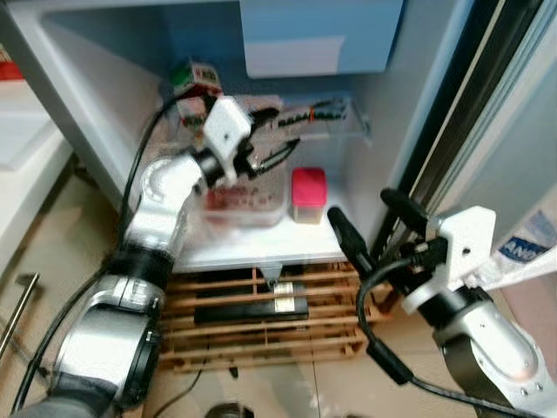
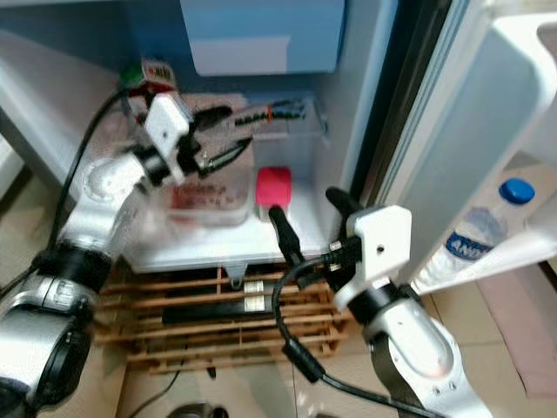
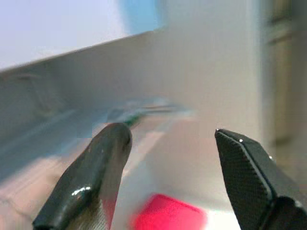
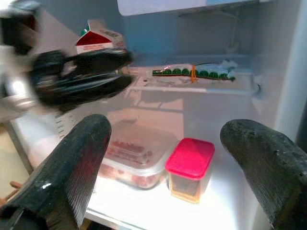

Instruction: Restocking fridge

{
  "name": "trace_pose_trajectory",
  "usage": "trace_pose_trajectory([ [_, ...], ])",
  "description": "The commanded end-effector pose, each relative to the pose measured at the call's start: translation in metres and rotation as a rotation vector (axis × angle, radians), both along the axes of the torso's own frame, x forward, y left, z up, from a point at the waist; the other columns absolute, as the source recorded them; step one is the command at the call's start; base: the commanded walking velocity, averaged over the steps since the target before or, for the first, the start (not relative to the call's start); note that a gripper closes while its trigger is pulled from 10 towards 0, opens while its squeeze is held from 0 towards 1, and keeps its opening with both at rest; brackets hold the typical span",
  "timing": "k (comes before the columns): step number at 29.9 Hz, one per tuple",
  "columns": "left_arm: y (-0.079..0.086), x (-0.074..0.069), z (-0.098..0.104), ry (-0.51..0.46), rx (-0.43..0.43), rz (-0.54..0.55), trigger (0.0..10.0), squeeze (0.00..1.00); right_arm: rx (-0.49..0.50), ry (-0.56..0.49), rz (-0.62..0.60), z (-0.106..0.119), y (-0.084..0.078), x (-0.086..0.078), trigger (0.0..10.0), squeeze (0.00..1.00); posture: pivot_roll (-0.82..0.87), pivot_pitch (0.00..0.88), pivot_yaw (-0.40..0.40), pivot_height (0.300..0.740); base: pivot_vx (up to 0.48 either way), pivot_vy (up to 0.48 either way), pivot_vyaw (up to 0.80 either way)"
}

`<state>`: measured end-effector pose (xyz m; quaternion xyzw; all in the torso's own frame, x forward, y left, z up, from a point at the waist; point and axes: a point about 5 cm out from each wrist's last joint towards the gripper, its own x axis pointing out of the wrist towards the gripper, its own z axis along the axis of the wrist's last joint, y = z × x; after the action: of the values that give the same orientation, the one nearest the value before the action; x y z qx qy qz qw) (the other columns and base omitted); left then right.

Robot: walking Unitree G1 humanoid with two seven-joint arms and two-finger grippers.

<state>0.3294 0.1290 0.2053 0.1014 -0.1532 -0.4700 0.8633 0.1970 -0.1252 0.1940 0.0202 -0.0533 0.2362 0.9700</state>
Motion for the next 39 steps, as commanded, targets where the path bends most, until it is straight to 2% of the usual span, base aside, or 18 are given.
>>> trace_pose_trajectory([
  [1, -0.004, -0.016, 0.007, 0.028, -0.022, -0.072, 10.0, 0.00, 0.003, -0.010, 0.009, 0.000, 0.001, -0.001, 10.0, 0.00, 0.01, 0.003, 0.068, 0.740, 0.000, 0.000, 0.00],
  [2, 0.000, -0.030, 0.003, 0.055, -0.049, -0.062, 10.0, 0.00, 0.003, -0.008, 0.008, -0.001, 0.000, -0.001, 10.0, 0.00, 0.01, 0.000, 0.063, 0.740, 0.000, 0.000, 0.00],
  [3, 0.000, -0.030, 0.003, 0.055, -0.049, -0.062, 10.0, 0.00, 0.003, -0.008, 0.008, -0.001, 0.000, -0.001, 10.0, 0.00, 0.01, 0.000, 0.063, 0.740, 0.000, 0.000, 0.00],
  [5, 0.004, -0.041, -0.001, 0.114, -0.090, -0.014, 10.0, 0.00, 0.002, -0.006, 0.009, -0.001, 0.000, -0.001, 10.0, 0.00, 0.02, 0.000, 0.061, 0.740, 0.000, 0.000, 0.00],
  [6, 0.008, -0.050, -0.003, 0.144, -0.162, 0.036, 10.0, 0.00, 0.002, -0.005, 0.012, -0.002, 0.000, -0.001, 10.0, 0.00, 0.02, 0.000, 0.055, 0.740, 0.000, 0.000, 0.00],
  [9, 0.014, -0.064, -0.011, 0.163, -0.223, 0.126, 10.0, 0.00, -0.006, 0.007, 0.021, -0.005, 0.000, 0.000, 10.0, 0.00, 0.03, 0.000, 0.036, 0.740, 0.000, 0.000, 0.00],
  [11, 0.017, -0.077, -0.020, 0.207, -0.221, 0.185, 10.0, 0.00, -0.013, 0.021, 0.026, -0.008, -0.001, 0.001, 10.0, 0.00, 0.04, 0.000, 0.022, 0.740, 0.000, 0.000, 0.00],
  [13, 0.018, -0.081, -0.024, 0.221, -0.215, 0.208, 10.0, 0.00, -0.011, 0.031, 0.025, -0.010, -0.002, 0.001, 10.0, 0.00, 0.05, 0.000, 0.013, 0.740, 0.000, 0.000, 0.00],
  [15, 0.020, -0.090, -0.033, 0.259, -0.190, 0.296, 10.0, 0.00, -0.012, 0.058, -0.001, -0.019, -0.006, 0.003, 10.0, 0.00, 0.06, 0.000, 0.004, 0.740, 0.000, 0.000, 0.00],
  [17, 0.017, -0.103, -0.044, 0.320, -0.198, 0.348, 10.0, 0.00, -0.066, 0.101, -0.057, -0.032, -0.013, 0.007, 10.0, 0.00, 0.07, 0.000, 0.002, 0.740, 0.000, 0.000, 0.00],
  [18, 0.017, -0.103, -0.044, 0.320, -0.198, 0.348, 10.0, 0.00, -0.066, 0.101, -0.057, -0.032, -0.013, 0.007, 10.0, 0.00, 0.07, 0.000, 0.002, 0.740, 0.000, 0.000, 0.00],
  [20, 0.015, -0.113, -0.051, 0.360, -0.190, 0.349, 10.0, 0.00, -0.136, 0.116, -0.058, -0.039, -0.014, 0.006, 10.0, 0.00, 0.07, 0.000, 0.004, 0.740, 0.000, -0.225, 0.00],
  [23, 0.016, -0.117, -0.057, 0.389, -0.183, 0.362, 10.0, 0.00, -0.155, 0.118, -0.057, -0.042, -0.014, 0.004, 10.0, 0.00, 0.07, 0.000, 0.007, 0.740, 0.000, -0.460, 0.00],
  [26, 0.019, -0.123, -0.066, 0.417, -0.126, 0.383, 10.0, 0.00, -0.150, 0.123, -0.069, -0.045, -0.015, 0.002, 10.0, 0.00, 0.07, 0.002, 0.010, 0.740, 0.000, -0.480, 0.00],
  [39, 0.016, -0.125, -0.067, 0.446, -0.114, 0.349, 10.0, 0.00, -0.147, 0.117, 0.007, -0.045, -0.009, -0.004, 10.0, 0.00, 0.07, 0.004, 0.021, 0.740, 0.000, -0.480, 0.00],
])
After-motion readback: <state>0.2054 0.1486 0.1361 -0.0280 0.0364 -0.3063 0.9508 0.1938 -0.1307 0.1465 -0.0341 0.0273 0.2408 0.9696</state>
